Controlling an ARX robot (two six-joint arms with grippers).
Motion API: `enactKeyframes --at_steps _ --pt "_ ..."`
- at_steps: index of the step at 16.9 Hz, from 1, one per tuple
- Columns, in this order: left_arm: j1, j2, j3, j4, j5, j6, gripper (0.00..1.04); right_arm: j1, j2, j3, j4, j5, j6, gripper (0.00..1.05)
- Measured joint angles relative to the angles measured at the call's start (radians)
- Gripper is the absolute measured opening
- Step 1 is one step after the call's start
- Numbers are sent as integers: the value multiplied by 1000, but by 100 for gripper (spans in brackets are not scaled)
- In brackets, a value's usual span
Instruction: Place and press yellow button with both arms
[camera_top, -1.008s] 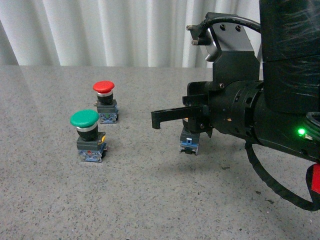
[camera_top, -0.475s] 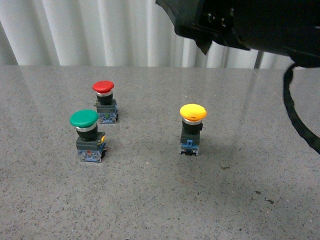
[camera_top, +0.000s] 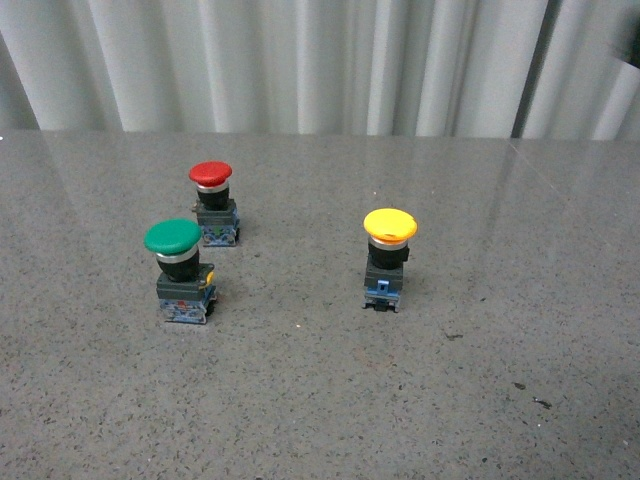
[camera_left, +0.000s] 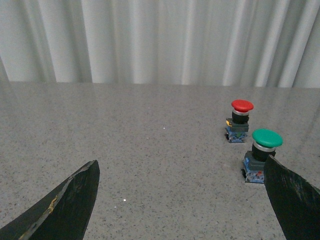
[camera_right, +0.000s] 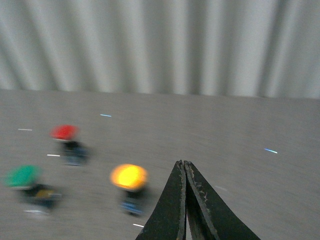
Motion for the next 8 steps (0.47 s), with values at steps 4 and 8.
enactKeyframes --at_steps 4,8 --pt "0 0 0 0 -1 0 98 -167 -288 -151 -186 7 -48 2" --pt "0 0 0 0 2 0 98 -374 -614 -237 -304 -217 -70 2"
